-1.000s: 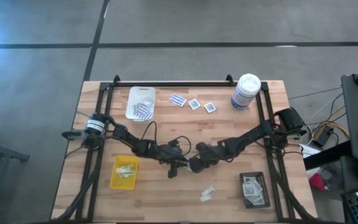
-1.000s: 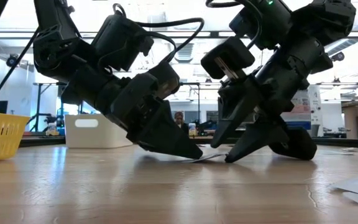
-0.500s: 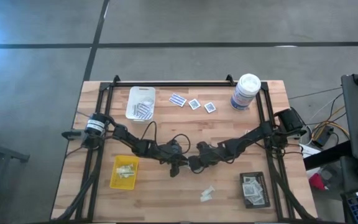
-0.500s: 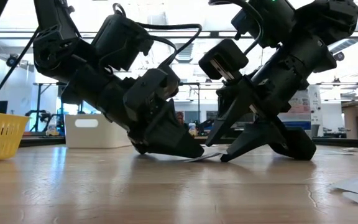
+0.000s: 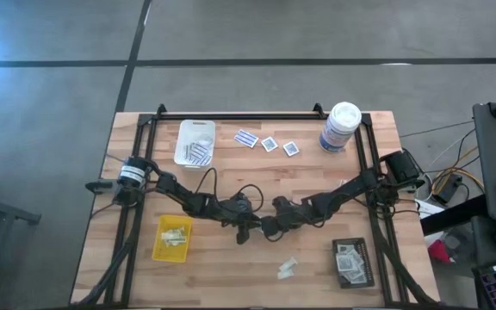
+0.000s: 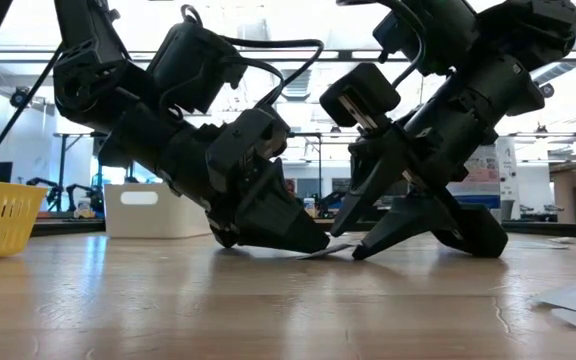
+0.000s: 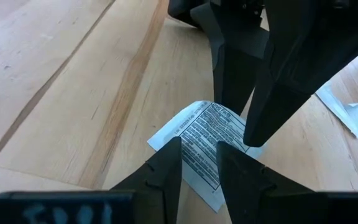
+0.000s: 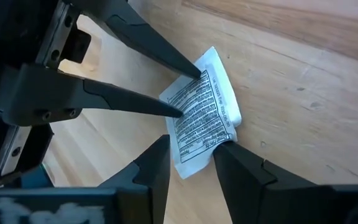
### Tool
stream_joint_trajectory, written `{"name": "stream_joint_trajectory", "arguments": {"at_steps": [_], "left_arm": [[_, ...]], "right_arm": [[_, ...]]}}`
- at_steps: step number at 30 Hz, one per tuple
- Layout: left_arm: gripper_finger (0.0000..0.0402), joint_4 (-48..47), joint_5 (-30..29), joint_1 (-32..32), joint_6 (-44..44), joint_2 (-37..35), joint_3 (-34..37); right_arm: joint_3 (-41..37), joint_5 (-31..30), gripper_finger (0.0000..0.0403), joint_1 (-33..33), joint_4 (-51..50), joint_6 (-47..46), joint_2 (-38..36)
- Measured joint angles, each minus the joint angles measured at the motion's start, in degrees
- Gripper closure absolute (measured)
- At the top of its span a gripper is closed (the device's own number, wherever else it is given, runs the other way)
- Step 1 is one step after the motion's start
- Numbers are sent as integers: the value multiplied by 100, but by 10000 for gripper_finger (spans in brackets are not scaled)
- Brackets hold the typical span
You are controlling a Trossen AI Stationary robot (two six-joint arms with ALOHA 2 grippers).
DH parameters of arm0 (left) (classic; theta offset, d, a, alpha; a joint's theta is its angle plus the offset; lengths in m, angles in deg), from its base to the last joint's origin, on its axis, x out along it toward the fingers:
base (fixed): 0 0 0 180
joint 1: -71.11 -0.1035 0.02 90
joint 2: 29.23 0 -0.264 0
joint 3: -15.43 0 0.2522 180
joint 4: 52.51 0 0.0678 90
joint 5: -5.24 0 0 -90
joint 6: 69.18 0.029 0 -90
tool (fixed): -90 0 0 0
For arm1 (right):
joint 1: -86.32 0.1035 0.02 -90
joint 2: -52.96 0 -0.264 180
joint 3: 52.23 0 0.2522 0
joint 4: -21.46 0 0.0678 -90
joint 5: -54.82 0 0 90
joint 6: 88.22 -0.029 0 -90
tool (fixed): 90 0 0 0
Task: Pick & Place First Aid Supplies
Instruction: Put the towelette pack into the black bin
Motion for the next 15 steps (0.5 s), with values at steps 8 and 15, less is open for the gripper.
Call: {"name": "stream_joint_trajectory", "arguments": {"at_steps": [8, 15], "left_arm": [[294, 42, 5, 7, 20, 0, 0], [294, 43, 26, 7, 114, -2, 0]], "right_arm": [[2, 22, 335, 2, 7, 137, 2], [23, 75, 389, 6, 9, 372, 4]]}}
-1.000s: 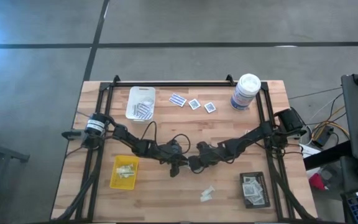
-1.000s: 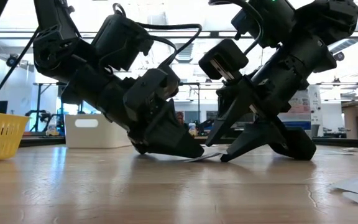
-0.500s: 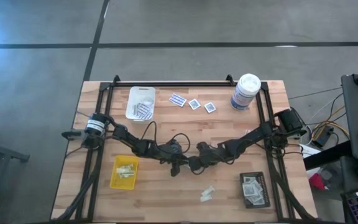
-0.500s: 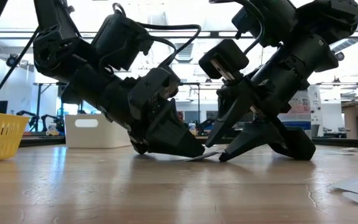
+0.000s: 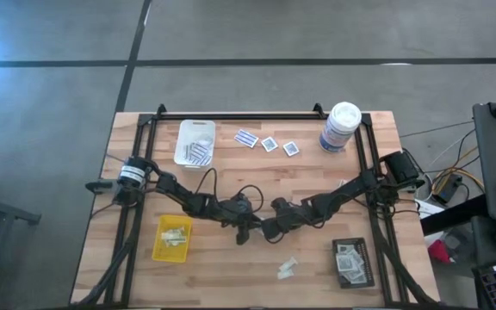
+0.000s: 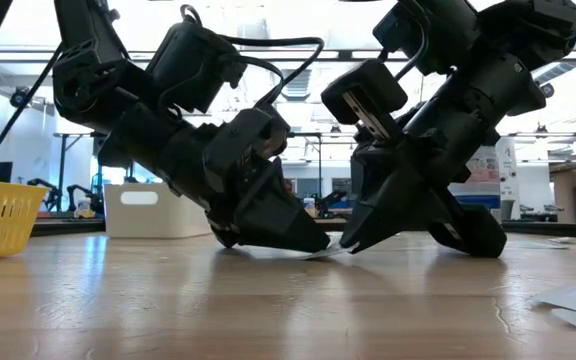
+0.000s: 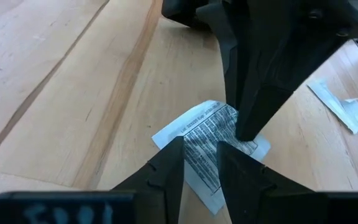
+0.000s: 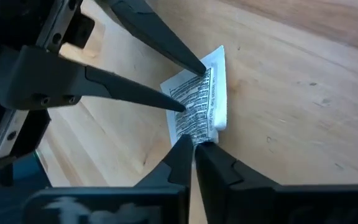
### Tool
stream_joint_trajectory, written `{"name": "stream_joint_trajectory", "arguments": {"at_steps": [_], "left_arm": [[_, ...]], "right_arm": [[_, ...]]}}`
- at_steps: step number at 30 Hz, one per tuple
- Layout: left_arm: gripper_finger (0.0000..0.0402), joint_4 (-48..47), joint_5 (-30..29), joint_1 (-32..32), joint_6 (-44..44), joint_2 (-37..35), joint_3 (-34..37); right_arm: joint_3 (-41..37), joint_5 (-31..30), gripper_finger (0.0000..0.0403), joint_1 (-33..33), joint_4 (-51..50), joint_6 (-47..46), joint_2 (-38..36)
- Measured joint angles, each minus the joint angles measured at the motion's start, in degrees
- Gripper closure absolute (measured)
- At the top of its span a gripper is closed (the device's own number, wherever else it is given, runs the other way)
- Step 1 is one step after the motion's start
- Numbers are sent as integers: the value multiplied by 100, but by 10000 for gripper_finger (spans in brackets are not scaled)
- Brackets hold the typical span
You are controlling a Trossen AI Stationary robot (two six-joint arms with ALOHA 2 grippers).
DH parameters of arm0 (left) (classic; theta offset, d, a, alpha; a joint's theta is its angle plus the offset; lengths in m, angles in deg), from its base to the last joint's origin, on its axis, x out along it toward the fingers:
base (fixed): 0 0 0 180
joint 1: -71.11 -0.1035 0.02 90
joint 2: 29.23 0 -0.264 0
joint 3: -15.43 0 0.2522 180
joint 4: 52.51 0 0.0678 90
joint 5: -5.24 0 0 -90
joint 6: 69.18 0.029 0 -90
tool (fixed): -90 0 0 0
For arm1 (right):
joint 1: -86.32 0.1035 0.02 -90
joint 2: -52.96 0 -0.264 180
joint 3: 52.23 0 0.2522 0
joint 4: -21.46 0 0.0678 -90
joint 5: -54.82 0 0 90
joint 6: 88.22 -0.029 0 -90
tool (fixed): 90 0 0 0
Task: Pick & Place First Aid Supplies
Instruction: Put the towelette pack into the black bin
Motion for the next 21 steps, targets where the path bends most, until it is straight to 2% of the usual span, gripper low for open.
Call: {"name": "stream_joint_trajectory", "arguments": {"at_steps": [7, 13, 17, 21], "left_arm": [[294, -99, 38, 4, 237, -83, 0], [294, -113, 47, 4, 417, -274, 0], [294, -280, 50, 15, 551, -433, 2], [294, -432, 49, 12, 579, -566, 2]], "right_arm": [[1, 267, 394, 18, 24, 469, -72], [-4, 1109, 395, 10, -39, 972, -343], [-4, 1784, 395, 33, -514, 1103, -628], [-6, 1949, 395, 133, -1371, 1120, -1059]]}}
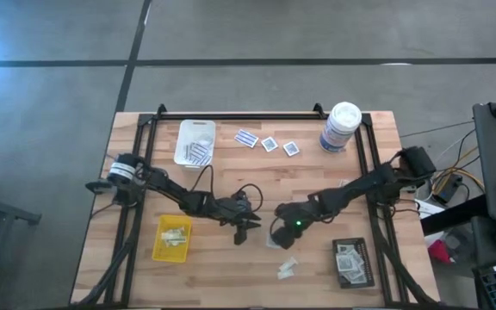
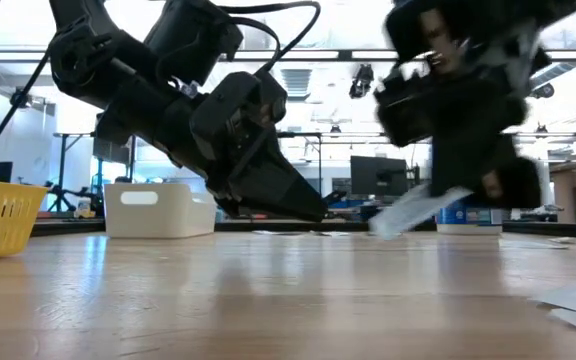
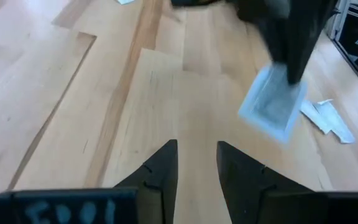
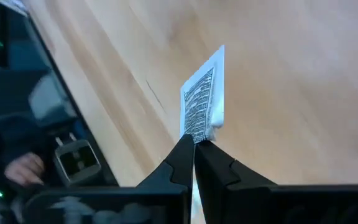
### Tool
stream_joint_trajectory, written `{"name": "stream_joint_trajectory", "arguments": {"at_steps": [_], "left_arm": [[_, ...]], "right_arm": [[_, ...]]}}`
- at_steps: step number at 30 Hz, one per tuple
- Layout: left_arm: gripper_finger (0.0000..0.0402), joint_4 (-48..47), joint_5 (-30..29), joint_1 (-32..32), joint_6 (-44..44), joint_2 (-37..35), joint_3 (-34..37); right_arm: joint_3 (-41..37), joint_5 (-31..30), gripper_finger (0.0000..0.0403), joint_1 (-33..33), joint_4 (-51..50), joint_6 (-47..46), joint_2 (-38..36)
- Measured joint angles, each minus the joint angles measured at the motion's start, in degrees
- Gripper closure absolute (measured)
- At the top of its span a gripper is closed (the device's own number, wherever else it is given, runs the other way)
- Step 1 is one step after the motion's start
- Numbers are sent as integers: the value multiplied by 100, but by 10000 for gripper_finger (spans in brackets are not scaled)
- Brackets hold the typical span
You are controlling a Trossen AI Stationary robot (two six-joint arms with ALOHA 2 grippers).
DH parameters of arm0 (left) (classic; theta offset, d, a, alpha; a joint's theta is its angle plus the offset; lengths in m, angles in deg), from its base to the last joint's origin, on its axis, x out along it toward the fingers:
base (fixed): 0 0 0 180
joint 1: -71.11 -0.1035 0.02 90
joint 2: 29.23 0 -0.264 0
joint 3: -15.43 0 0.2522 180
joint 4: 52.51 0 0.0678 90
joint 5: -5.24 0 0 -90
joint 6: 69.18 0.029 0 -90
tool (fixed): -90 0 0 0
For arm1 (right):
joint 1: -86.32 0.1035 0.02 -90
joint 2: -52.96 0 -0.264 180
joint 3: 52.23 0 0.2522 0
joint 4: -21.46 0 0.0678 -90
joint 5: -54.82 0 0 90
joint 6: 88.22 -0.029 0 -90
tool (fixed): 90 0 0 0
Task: Pick & Place First Aid Supplies
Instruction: Put the towelette pack into the black bin
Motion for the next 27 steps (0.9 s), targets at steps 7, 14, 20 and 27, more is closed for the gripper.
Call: {"name": "stream_joint_trajectory", "arguments": {"at_steps": [7, 14, 20, 27], "left_arm": [[294, -160, 4, 0, 6, -66, 2], [294, -260, -2, 0, 6, -130, 2], [294, -380, -8, 0, 84, -264, 2], [294, -671, -121, 0, 177, -407, 4]], "right_arm": [[2, -89, 395, 317, -1518, -20, -1052], [-2, -511, 395, 819, -2629, -541, -1980], [-4, -501, 395, 1453, -3025, -1020, -2487], [-4, -484, 394, 2289, -3345, -1673, -2668]]}}
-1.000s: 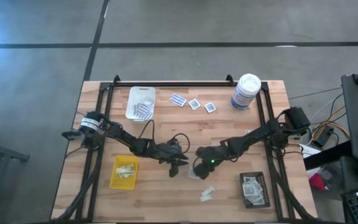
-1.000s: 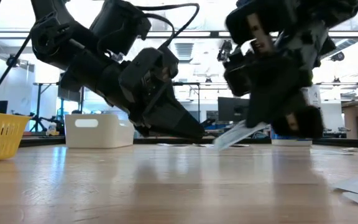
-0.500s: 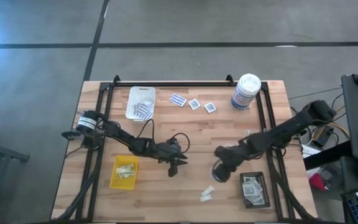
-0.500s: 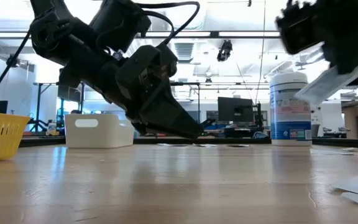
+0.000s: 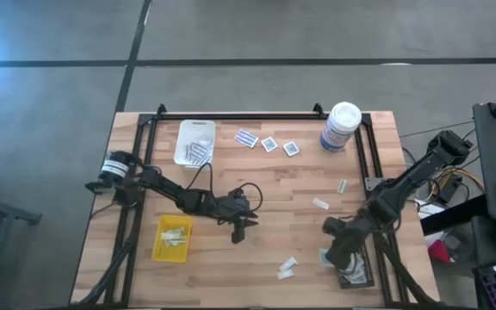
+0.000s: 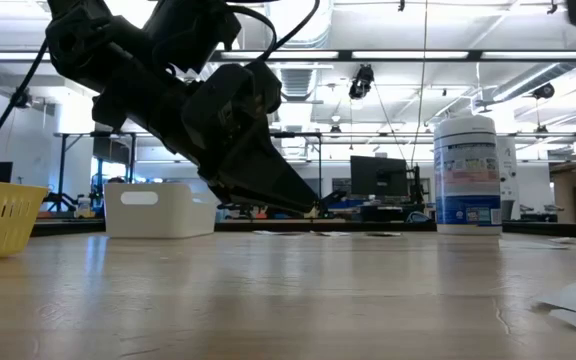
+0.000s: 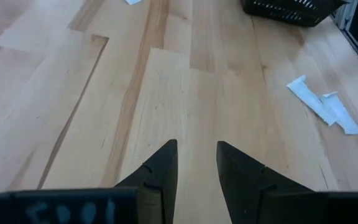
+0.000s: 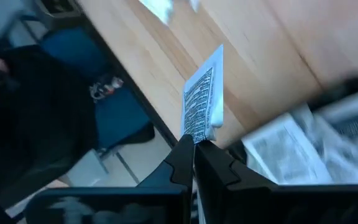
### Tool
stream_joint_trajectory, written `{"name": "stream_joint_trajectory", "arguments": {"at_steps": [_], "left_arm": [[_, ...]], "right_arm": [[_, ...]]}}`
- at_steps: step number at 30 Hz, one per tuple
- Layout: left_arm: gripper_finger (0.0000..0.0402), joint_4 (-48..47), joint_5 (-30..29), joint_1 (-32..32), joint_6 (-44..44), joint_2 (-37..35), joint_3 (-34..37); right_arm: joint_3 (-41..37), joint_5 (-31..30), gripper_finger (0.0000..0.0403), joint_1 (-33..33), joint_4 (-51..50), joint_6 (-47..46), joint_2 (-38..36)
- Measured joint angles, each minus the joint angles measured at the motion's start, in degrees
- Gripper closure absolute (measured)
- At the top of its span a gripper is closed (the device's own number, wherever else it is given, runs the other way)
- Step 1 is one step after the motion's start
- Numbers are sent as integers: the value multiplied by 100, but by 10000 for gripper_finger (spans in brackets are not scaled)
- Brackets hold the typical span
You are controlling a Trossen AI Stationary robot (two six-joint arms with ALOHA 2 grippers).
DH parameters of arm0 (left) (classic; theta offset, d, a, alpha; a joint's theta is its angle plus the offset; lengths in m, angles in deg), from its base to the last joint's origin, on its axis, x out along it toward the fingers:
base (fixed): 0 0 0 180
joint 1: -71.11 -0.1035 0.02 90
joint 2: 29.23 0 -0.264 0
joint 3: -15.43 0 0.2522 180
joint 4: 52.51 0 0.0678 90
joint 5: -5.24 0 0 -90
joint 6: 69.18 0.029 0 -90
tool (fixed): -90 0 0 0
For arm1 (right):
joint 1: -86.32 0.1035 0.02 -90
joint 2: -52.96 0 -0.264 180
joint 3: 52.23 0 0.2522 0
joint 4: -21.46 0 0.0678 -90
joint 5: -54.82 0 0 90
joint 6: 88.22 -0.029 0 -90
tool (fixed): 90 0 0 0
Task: Pick & Place First Aid Supplies
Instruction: Put the towelette pack into the black bin
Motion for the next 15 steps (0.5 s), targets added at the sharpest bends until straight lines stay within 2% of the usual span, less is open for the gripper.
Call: {"name": "stream_joint_trajectory", "arguments": {"at_steps": [8, 15], "left_arm": [[294, -68, -28, 0, -13, -20, 0], [294, -95, -27, 0, -17, -20, 0]], "right_arm": [[-7, 2, 394, 821, -269, -1172, 0], [-62, 0, 394, 1199, -573, -1956, 2]]}}
